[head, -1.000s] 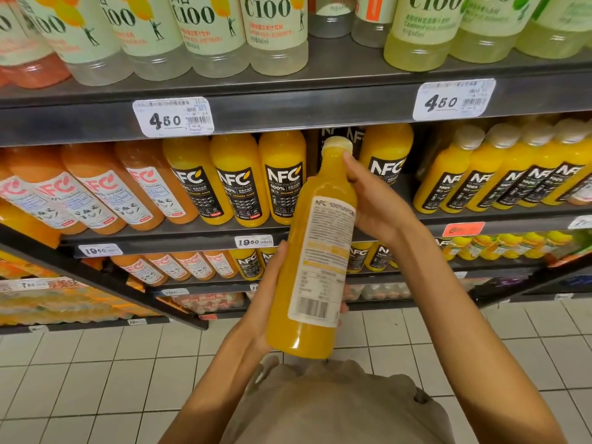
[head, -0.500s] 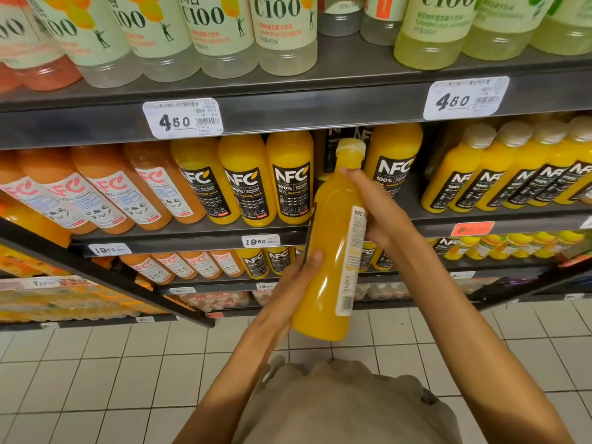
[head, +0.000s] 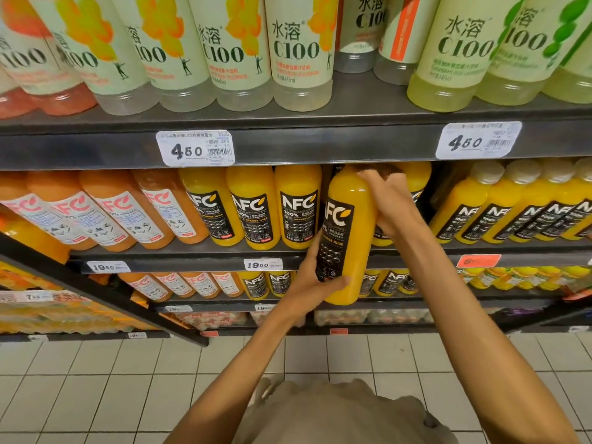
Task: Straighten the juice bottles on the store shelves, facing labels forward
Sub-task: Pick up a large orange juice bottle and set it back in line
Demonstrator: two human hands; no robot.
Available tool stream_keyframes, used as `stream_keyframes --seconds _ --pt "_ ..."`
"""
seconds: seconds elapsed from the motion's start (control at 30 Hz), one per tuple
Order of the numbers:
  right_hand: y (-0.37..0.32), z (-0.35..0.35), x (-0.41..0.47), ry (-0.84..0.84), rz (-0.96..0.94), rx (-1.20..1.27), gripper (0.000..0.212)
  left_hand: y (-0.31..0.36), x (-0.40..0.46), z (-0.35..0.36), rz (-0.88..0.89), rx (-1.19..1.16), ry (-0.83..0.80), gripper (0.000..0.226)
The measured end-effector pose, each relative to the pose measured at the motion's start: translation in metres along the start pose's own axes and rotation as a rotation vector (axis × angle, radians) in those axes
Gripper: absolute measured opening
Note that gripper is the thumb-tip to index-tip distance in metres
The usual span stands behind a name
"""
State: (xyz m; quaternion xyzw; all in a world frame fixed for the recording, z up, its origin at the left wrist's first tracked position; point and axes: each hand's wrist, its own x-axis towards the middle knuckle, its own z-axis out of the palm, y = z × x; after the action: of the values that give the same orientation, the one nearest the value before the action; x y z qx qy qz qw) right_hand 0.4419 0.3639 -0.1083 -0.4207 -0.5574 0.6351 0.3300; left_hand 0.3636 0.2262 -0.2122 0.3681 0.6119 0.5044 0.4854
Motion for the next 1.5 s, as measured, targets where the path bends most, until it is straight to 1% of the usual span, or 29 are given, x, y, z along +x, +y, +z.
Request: stream_keyframes --seconds 0.07,0.17,0.23,0.4,0.5,0.63,0.7,0.77,0.8,0.87,0.9,0.97,1.0,1.03,1.07,1.13,1.2,1.33,1.43,1.5 --pt "0.001 0.0 0.004 -0.042 -0.018 -0.017 0.021 -0.005 0.009 -0.004 -0.009 0.016 0.025 0.085" --pt "0.0 0.003 0.006 -0.068 -0.035 -0.189 0.038 -0.009 0.023 -0.001 -0.013 0.034 0.179 0.083" --pt "0.001 0.004 0.009 -0.062 -0.017 -0.257 0.045 -0.009 0.033 0.007 -0.016 0.031 0.277 0.084" --pt "-0.001 0.004 0.018 -0.056 -0.022 -0.429 0.055 -0.008 0.052 0.034 -0.011 -0.008 0.384 0.085" --pt "-0.002 0.0 0.021 -0.048 -0.064 -0.461 0.05 -0.005 0.062 0.041 -0.022 0.031 0.48 0.087" --pt "-0.004 -0.002 0.017 -0.055 -0.103 -0.406 0.039 -0.003 0.067 0.044 0.005 0.109 0.482 0.089" --pt "-0.008 0.001 0.011 -0.055 -0.146 -0.389 0.025 -0.005 0.067 0.044 0.009 0.175 0.498 0.088" --pt "-0.009 0.004 0.005 0.001 -0.264 -0.436 0.006 -0.006 0.066 0.046 0.006 0.242 0.538 0.087" --pt "-0.008 0.004 0.002 0.056 -0.348 -0.483 0.007 -0.006 0.066 0.046 -0.004 0.275 0.561 0.085" --pt "-0.004 0.004 -0.003 0.141 -0.498 -0.572 0.015 -0.006 0.065 0.048 -0.025 0.337 0.592 0.082" --pt "-0.002 0.004 -0.004 0.173 -0.536 -0.596 0.017 -0.006 0.065 0.047 -0.032 0.372 0.591 0.08" --pt "-0.001 0.002 -0.005 0.207 -0.548 -0.6 0.018 -0.005 0.065 0.045 -0.049 0.419 0.566 0.078" --pt "-0.002 0.002 -0.004 0.208 -0.542 -0.588 0.017 -0.005 0.065 0.045 -0.069 0.398 0.55 0.077" --pt "-0.002 0.001 -0.003 0.207 -0.536 -0.586 0.016 -0.005 0.065 0.044 -0.102 0.326 0.538 0.076" --pt "-0.002 0.0 -0.001 0.208 -0.525 -0.599 0.017 -0.005 0.066 0.044 -0.142 0.218 0.534 0.074" --pt "-0.001 -0.002 0.003 0.188 -0.474 -0.625 0.025 -0.002 0.066 0.045 -0.223 0.013 0.516 0.068" --pt "0.0 -0.004 0.006 0.149 -0.412 -0.609 0.026 0.0 0.069 0.049 -0.279 -0.126 0.506 0.064" --pt "-0.002 -0.004 0.009 0.089 -0.32 -0.556 0.026 0.004 0.074 0.054 -0.303 -0.208 0.557 0.058" --pt "-0.001 -0.001 0.01 0.074 -0.297 -0.53 0.04 0.006 0.074 0.056 -0.303 -0.261 0.586 0.055" --pt "0.001 0.0 0.011 0.084 -0.267 -0.522 0.044 0.007 0.074 0.054 -0.302 -0.282 0.577 0.056"
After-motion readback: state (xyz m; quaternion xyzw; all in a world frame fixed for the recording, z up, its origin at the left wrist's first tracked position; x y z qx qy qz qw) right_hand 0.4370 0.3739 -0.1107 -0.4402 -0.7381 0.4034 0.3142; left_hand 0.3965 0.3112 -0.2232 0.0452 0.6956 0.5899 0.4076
